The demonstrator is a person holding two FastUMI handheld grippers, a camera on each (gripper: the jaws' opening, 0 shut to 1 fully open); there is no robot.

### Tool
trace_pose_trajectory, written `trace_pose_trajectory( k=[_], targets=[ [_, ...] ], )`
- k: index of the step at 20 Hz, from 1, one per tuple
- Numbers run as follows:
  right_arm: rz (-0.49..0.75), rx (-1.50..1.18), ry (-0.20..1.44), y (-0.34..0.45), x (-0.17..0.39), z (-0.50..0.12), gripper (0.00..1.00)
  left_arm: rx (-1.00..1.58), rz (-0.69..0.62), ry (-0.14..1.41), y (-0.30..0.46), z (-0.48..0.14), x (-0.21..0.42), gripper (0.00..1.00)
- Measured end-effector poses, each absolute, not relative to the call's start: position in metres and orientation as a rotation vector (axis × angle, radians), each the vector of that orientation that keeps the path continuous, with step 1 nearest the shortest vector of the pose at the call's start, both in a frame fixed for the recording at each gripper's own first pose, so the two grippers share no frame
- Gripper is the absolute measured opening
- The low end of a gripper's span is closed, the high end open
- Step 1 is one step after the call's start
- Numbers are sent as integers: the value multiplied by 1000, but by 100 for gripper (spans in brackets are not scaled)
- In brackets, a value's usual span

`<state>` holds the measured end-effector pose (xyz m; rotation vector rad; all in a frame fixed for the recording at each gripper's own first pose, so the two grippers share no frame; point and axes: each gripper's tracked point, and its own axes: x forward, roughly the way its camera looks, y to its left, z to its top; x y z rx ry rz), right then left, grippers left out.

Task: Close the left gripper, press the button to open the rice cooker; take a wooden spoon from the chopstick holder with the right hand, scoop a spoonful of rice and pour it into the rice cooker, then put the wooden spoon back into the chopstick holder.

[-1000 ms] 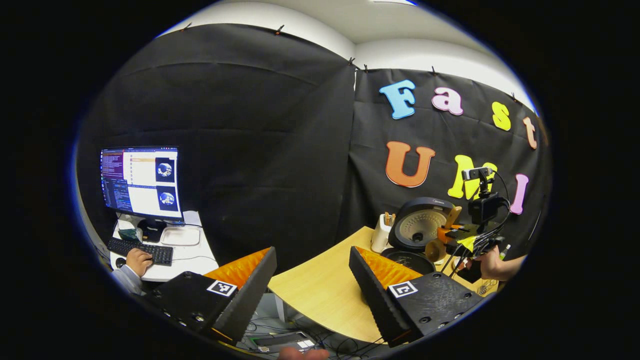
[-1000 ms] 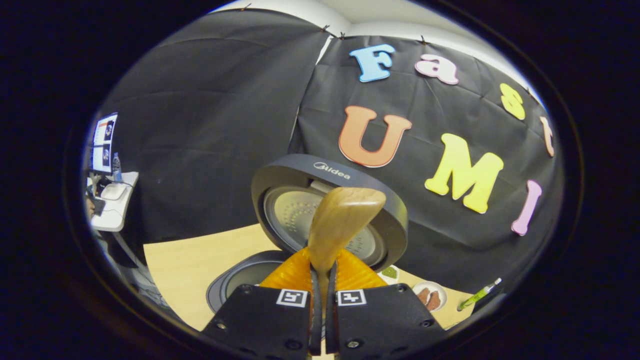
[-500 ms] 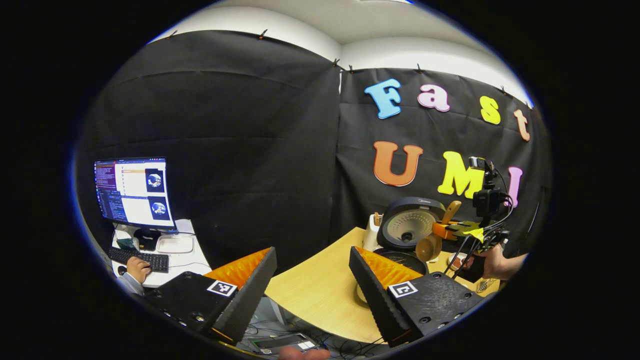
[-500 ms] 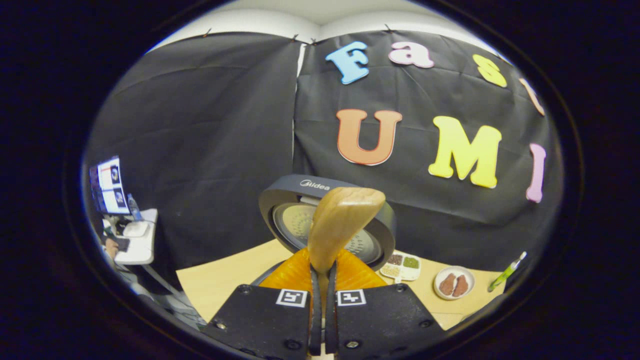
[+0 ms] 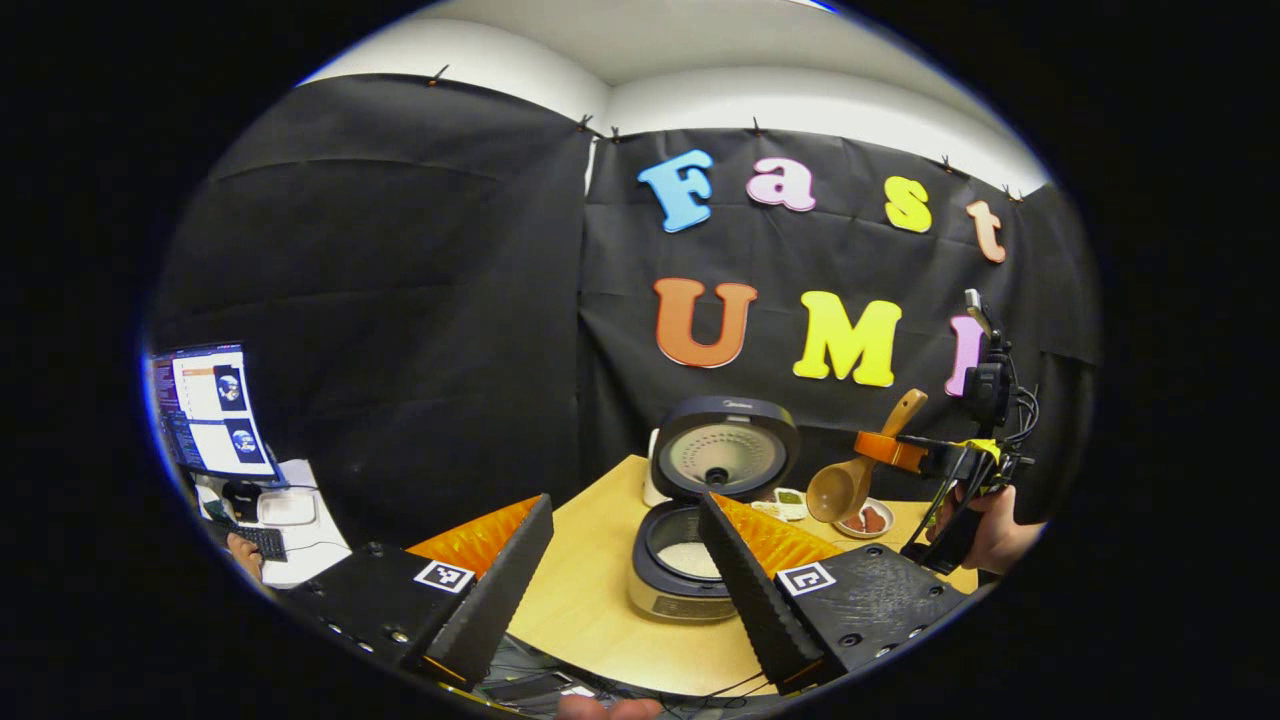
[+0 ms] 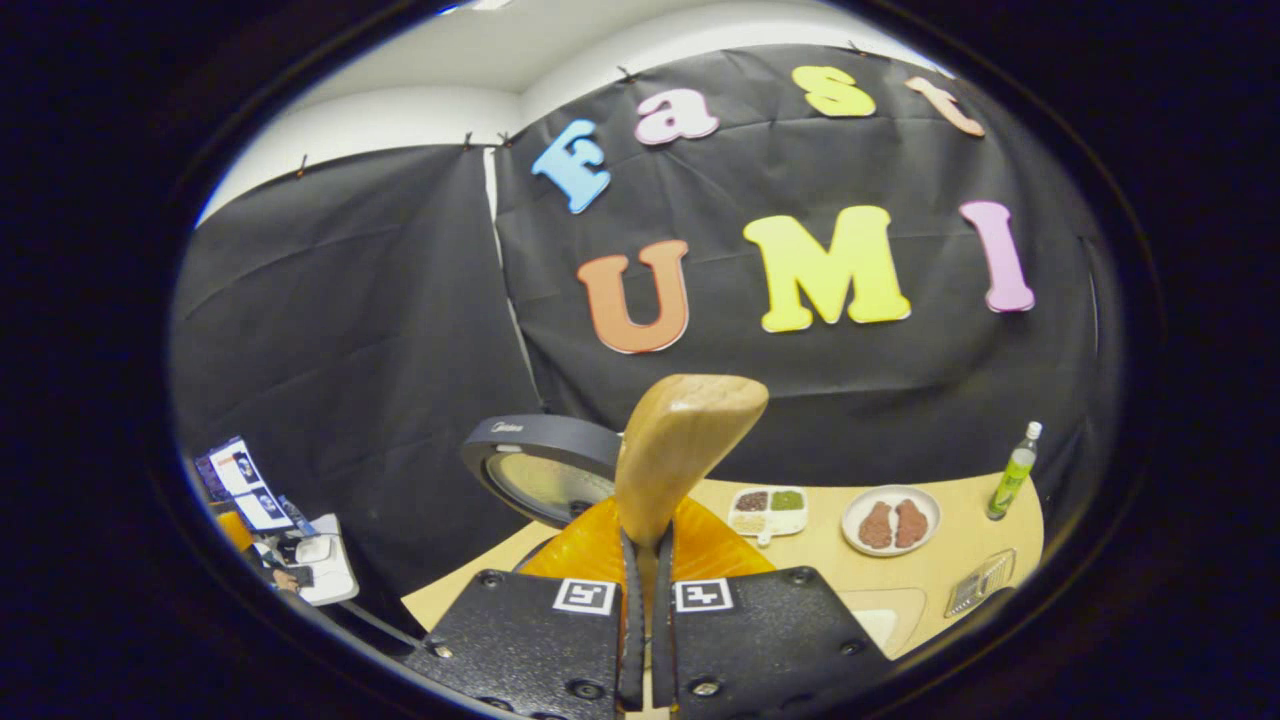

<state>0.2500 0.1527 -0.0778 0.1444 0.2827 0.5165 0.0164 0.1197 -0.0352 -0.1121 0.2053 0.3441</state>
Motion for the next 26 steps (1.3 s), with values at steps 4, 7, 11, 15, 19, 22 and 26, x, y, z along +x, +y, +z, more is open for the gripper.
trace_pose_trajectory(
  k=[4, 7, 11, 15, 19, 22, 26],
  targets=[
    [418, 160, 278, 76, 251, -80, 8, -87, 257, 191, 78, -27, 49, 95],
    [320, 166, 291, 14, 257, -89, 8, -87, 211, 176, 52, -23, 69, 95],
    [200, 168, 299, -62, 270, -98, 8, -69, 173, 174, 27, -26, 89, 95],
    [109, 151, 308, -129, 289, -107, 8, -65, 171, 179, 11, -28, 99, 95],
    [40, 151, 321, -180, 313, -120, 8, -57, 203, 195, 8, -35, 106, 95],
    [-10, 149, 358, -217, 331, -142, 8, -54, 226, 207, 8, -38, 110, 95],
    [-38, 171, 441, -241, 354, -188, 8, -47, 263, 233, 8, -46, 115, 95]
  ],
)
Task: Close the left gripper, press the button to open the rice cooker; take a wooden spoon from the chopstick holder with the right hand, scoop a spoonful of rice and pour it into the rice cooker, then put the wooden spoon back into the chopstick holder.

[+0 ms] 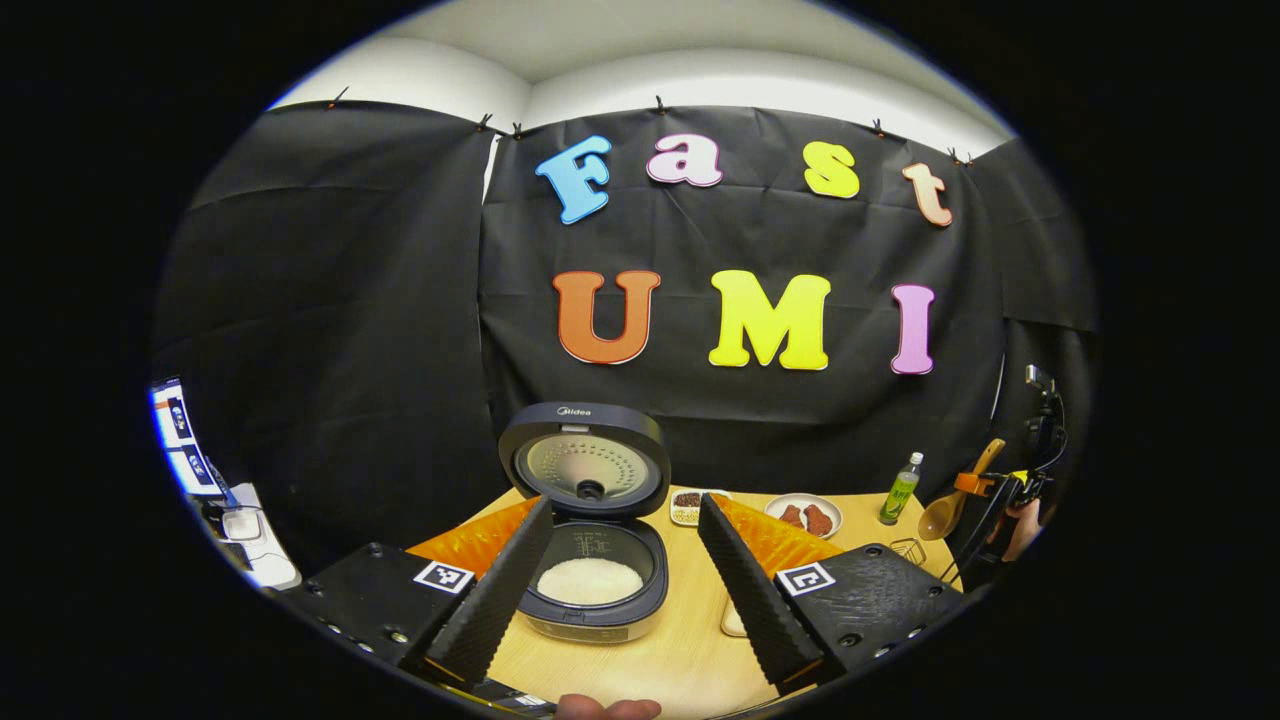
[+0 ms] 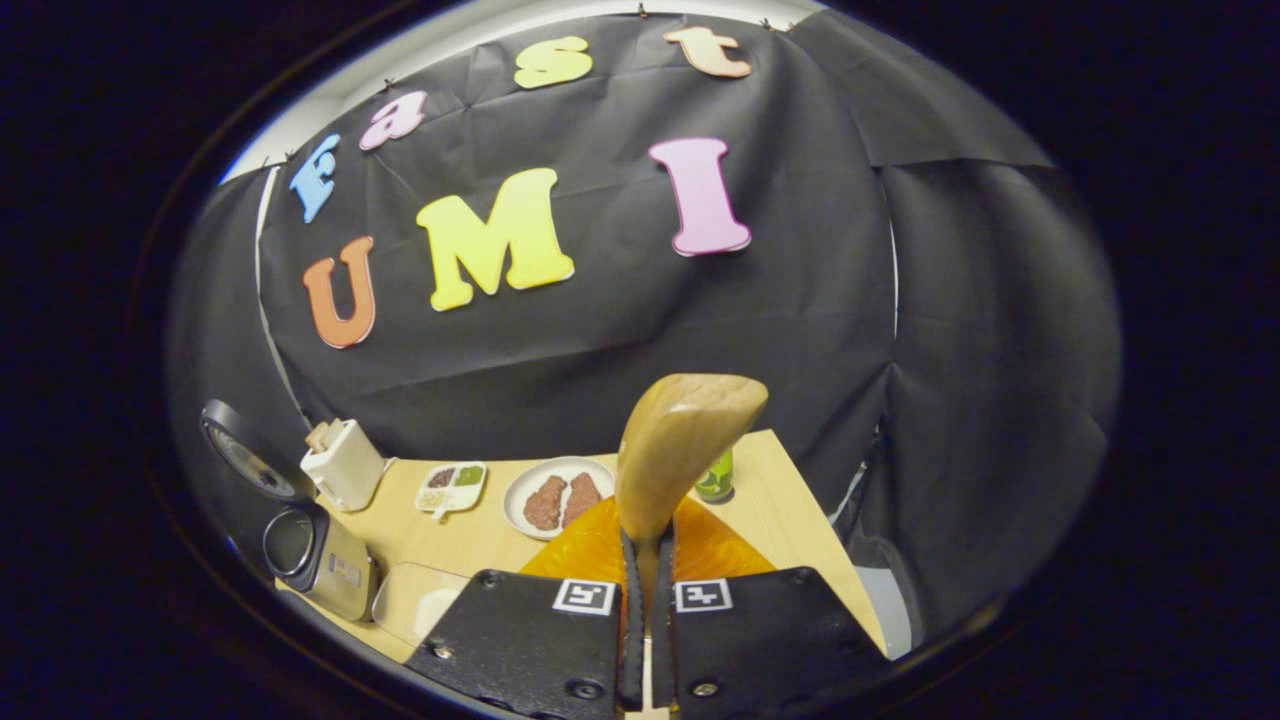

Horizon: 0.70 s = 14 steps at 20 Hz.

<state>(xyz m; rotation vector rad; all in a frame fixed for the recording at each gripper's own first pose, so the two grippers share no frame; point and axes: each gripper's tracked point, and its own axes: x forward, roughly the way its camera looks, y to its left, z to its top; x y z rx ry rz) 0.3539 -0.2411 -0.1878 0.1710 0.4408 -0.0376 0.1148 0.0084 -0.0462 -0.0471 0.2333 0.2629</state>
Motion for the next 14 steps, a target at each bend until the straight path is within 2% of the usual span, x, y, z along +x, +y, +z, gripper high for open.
trace_pose_trajectory(
  k=[14],
  targets=[
    [-59, 215, 571, -249, 380, -309, 11, -21, 319, 298, 5, -58, 115, 95]
  ],
)
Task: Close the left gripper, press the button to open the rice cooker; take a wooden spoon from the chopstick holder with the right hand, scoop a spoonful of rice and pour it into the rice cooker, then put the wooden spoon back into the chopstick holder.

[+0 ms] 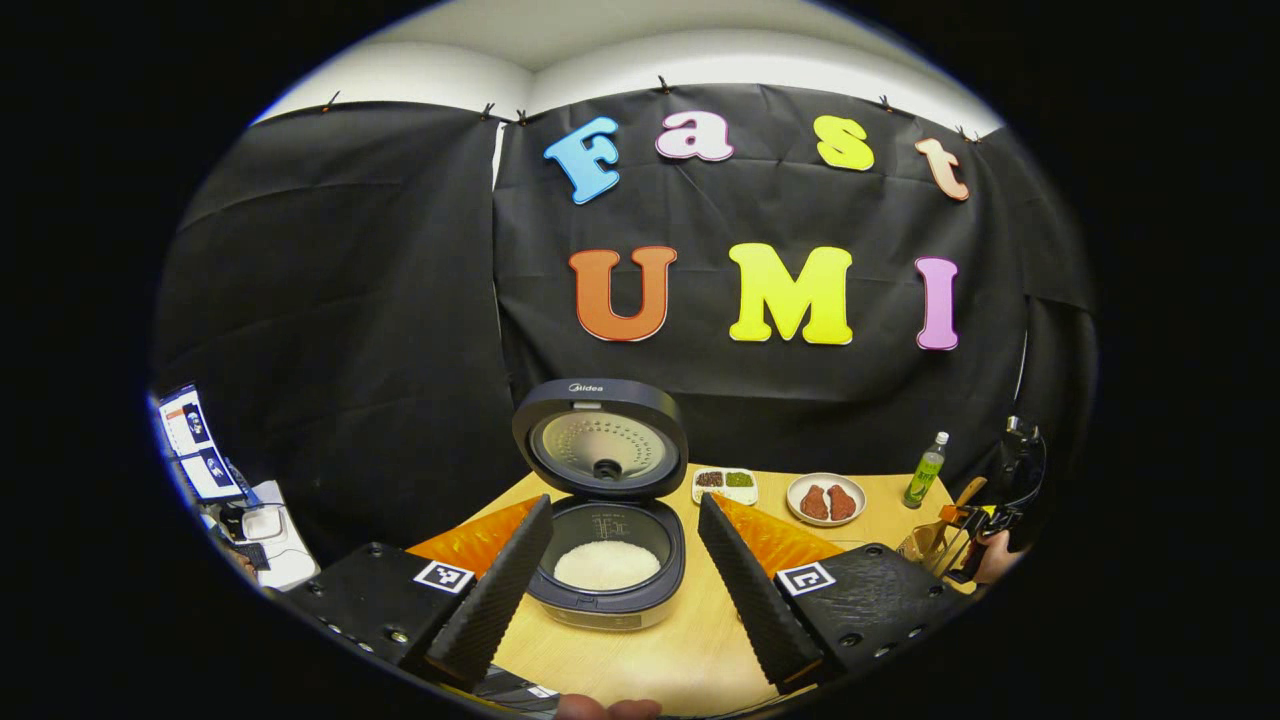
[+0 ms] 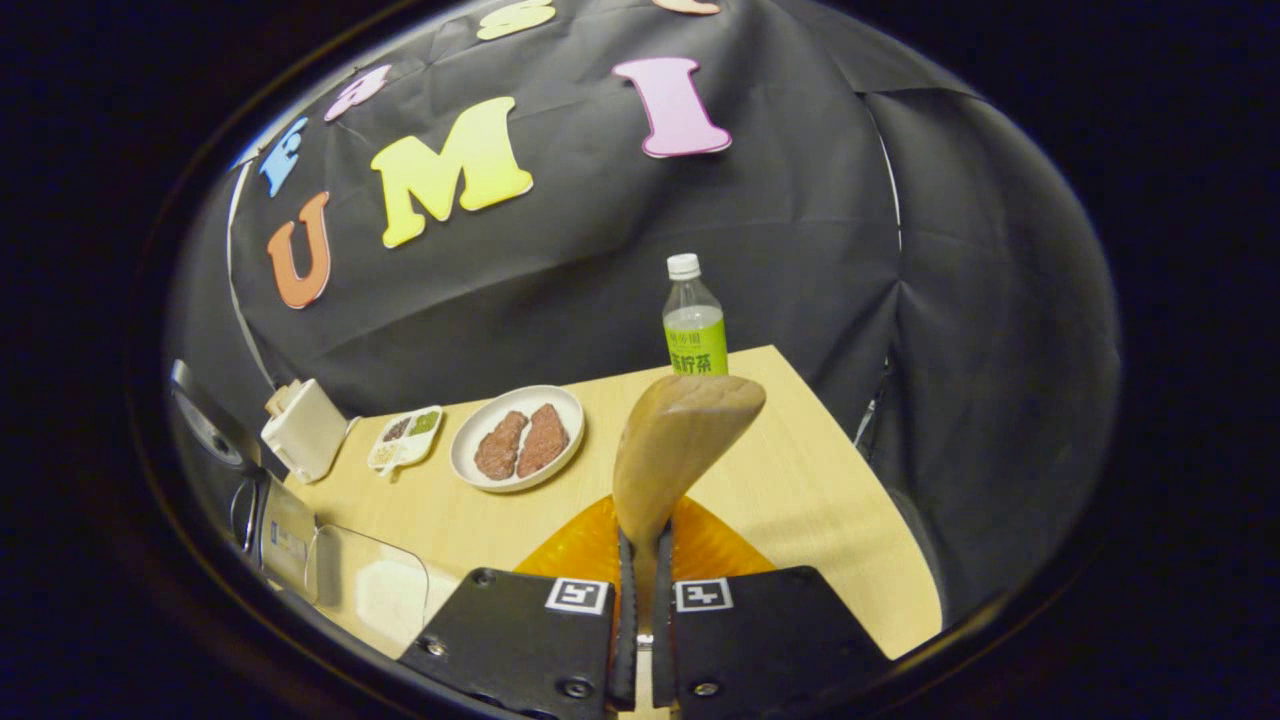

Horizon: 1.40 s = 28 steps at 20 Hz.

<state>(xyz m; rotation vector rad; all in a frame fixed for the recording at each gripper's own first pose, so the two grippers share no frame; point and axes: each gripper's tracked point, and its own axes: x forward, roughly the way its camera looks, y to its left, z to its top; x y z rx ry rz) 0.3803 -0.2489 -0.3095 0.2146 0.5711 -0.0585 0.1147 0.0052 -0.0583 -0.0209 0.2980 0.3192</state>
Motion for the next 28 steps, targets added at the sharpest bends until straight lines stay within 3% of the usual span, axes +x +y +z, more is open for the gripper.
trace_pose_trajectory(
  k=[7, 9, 10, 12, 14, 21, 28],
  targets=[
    [-52, 215, 542, -246, 380, -312, 19, -33, 318, 288, 3, -54, 109, 95],
    [-54, 199, 531, -248, 377, -304, 26, -39, 309, 283, 0, -53, 109, 95],
    [-52, 193, 528, -249, 373, -299, 46, -41, 303, 278, -2, -53, 109, 95],
    [-71, 180, 517, -255, 366, -290, 75, -50, 288, 267, -4, -49, 110, 95],
    [-92, 188, 510, -260, 354, -282, 87, -62, 267, 254, -9, -46, 112, 95],
    [-175, 169, 476, -286, 310, -250, 88, -94, 182, 203, -22, -31, 116, 95],
    [-125, 122, 400, -252, 267, -183, 90, -86, 130, 141, -12, -6, 132, 95]
  ],
)
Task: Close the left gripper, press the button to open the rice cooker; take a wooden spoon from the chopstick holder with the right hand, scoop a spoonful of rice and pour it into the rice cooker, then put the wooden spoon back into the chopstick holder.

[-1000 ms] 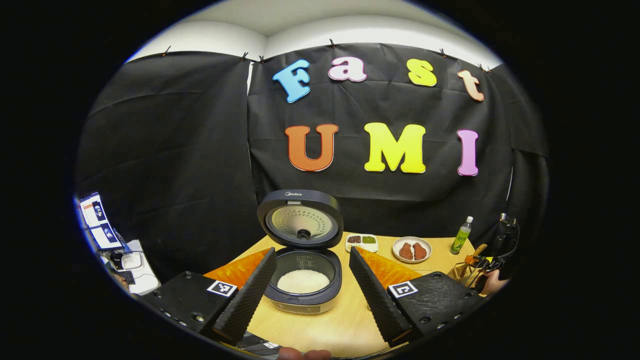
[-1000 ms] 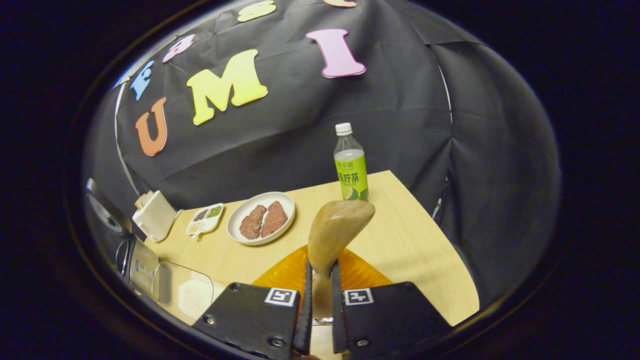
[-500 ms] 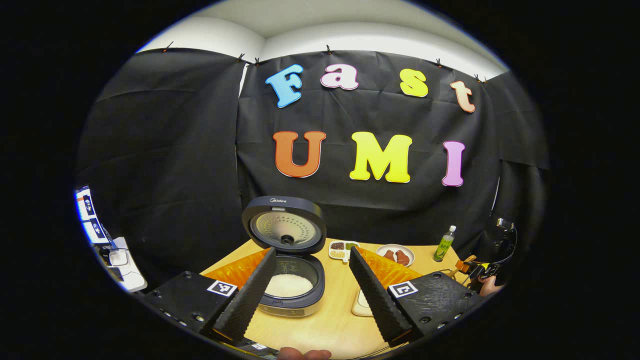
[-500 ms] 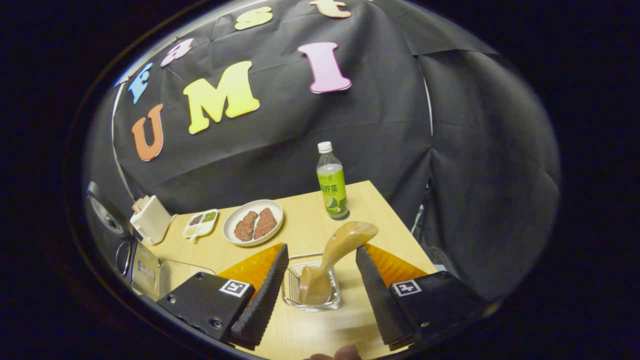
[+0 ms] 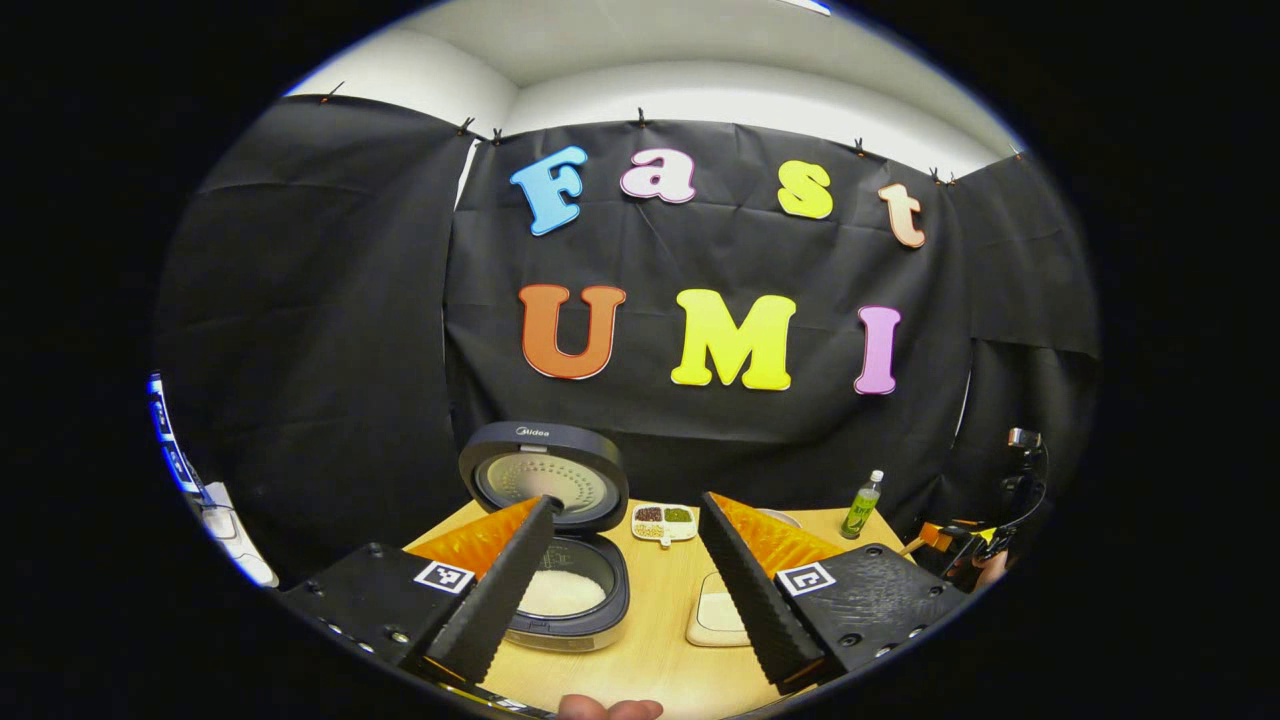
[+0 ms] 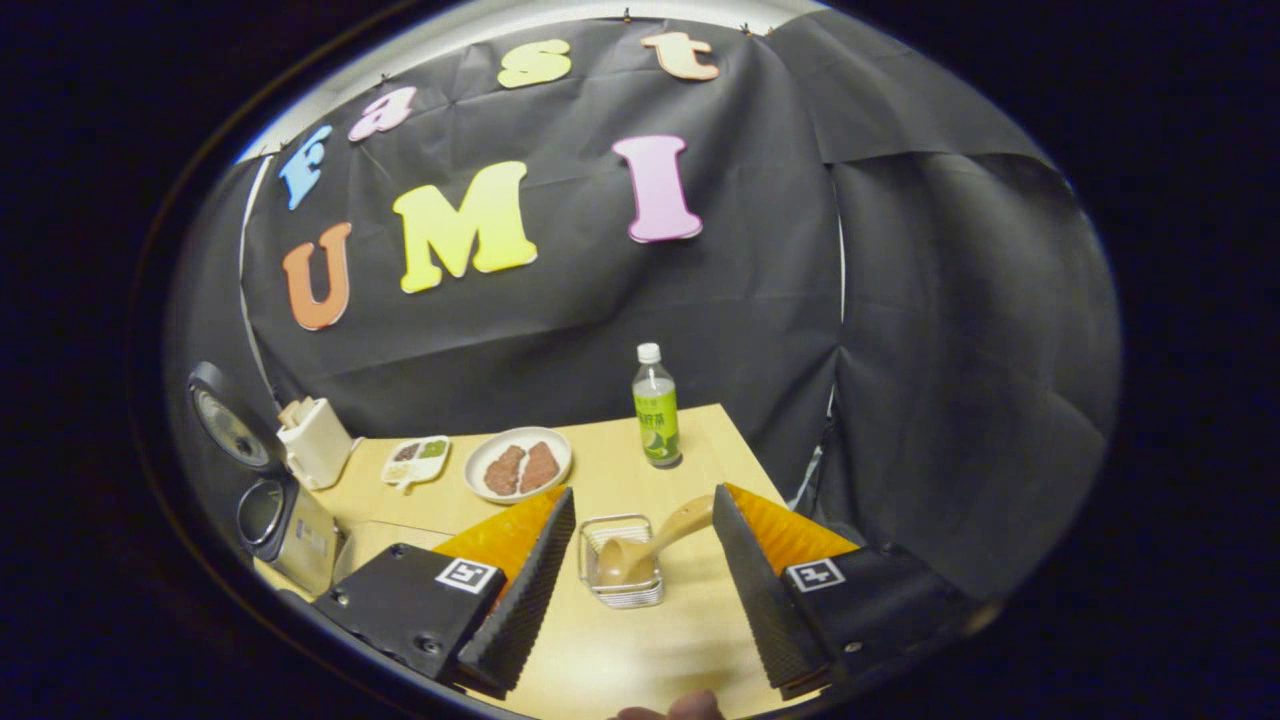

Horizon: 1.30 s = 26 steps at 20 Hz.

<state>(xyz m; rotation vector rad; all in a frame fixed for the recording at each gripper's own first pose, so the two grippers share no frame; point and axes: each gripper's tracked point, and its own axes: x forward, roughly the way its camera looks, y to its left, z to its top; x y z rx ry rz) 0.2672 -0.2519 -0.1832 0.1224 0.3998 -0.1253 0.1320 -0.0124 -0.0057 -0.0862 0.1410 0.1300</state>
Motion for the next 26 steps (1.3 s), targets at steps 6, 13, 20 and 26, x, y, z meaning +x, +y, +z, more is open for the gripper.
trace_pose_trajectory(
  k=[6, 13, 20, 26],
  targets=[
    [-78, 78, 312, -211, 226, -127, 99, -95, 161, 100, 35, 26, 172, 95],
    [-17, 58, 280, -167, 168, -98, 100, -60, 173, 170, 84, 19, 248, 95],
    [13, 33, 345, -135, 124, -127, 99, -119, 154, 430, 113, -46, 305, 95],
    [-27, 62, 383, -138, 108, -140, 100, -160, 141, 553, 120, -74, 328, 95]
  ],
)
